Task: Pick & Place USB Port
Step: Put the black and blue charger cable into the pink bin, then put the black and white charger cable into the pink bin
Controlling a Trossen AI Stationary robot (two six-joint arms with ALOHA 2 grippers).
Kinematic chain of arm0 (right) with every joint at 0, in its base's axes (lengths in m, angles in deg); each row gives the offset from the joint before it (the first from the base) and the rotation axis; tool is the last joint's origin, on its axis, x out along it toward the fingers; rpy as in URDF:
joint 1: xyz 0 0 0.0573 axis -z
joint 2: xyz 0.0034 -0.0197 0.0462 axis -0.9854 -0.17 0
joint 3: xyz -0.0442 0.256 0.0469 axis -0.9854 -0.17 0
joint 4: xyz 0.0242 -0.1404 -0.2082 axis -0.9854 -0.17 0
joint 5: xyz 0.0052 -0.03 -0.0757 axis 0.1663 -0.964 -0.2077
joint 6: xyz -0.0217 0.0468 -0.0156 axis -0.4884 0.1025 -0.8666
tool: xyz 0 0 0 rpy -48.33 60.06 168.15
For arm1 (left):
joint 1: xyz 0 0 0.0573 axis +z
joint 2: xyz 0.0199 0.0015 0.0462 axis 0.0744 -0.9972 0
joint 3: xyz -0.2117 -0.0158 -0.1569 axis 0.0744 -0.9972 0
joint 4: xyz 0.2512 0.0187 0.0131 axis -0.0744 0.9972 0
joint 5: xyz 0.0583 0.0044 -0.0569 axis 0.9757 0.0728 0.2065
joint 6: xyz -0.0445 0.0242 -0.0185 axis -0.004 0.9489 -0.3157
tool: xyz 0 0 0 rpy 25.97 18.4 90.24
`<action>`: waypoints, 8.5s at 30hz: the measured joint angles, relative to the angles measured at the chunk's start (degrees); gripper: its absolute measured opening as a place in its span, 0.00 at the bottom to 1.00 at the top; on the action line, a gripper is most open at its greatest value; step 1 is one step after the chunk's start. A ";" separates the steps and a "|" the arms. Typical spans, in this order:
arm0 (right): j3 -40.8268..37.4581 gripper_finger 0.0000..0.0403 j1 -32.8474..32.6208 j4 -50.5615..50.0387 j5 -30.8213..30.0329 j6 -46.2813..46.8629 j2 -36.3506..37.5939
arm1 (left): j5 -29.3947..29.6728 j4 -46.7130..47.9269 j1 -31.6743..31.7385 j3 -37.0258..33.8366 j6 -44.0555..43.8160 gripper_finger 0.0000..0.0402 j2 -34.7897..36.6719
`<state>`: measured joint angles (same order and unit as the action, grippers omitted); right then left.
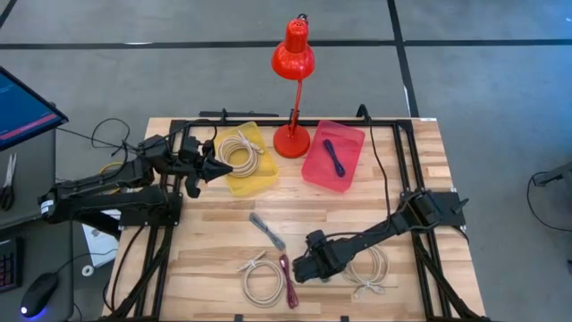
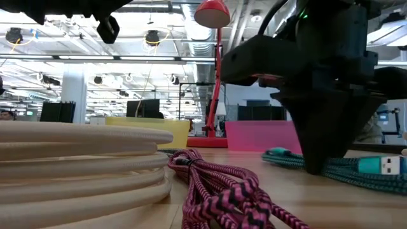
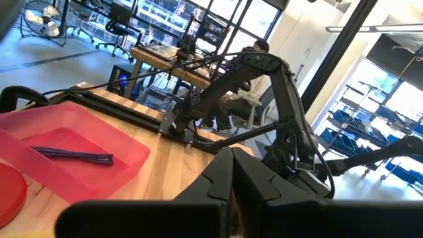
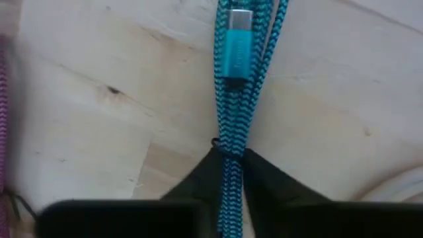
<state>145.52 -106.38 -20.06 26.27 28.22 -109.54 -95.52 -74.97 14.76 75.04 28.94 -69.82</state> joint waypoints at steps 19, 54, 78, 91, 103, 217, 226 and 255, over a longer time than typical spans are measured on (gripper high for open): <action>8.39 0.01 2.93 -14.18 -9.03 -8.54 9.79 | 0.04 -0.05 0.02 -0.02 0.00 0.02 -0.18; 8.50 0.00 32.95 -20.65 -26.58 -47.17 25.94 | 0.26 -0.05 0.02 -0.09 0.68 0.02 -1.64; -6.73 0.00 48.41 -11.51 -14.50 -60.59 24.81 | 0.26 -0.03 0.01 -0.04 0.68 0.02 -1.64; -17.74 0.00 53.42 6.15 -6.72 -62.06 24.84 | 0.26 -0.03 0.00 -0.02 0.69 0.02 -1.64; -21.49 0.02 55.60 9.02 -3.66 -62.04 24.89 | 0.26 -0.03 0.02 -0.02 0.70 0.02 -1.64; -12.92 0.03 19.42 -11.21 -30.03 -40.88 49.68 | 21.99 22.15 -26.30 14.92 39.38 0.54 -50.58; -12.92 0.03 19.49 -11.65 -30.05 -40.88 49.66 | 20.86 20.61 -26.53 10.52 38.60 0.56 -50.58; -12.92 0.03 19.49 -11.46 -30.05 -39.96 49.66 | 24.37 4.06 -26.42 4.17 35.41 0.41 -55.73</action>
<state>132.60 -86.89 -31.51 -3.78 -11.74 -59.88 -71.14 -70.91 -11.66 79.21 64.34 -125.56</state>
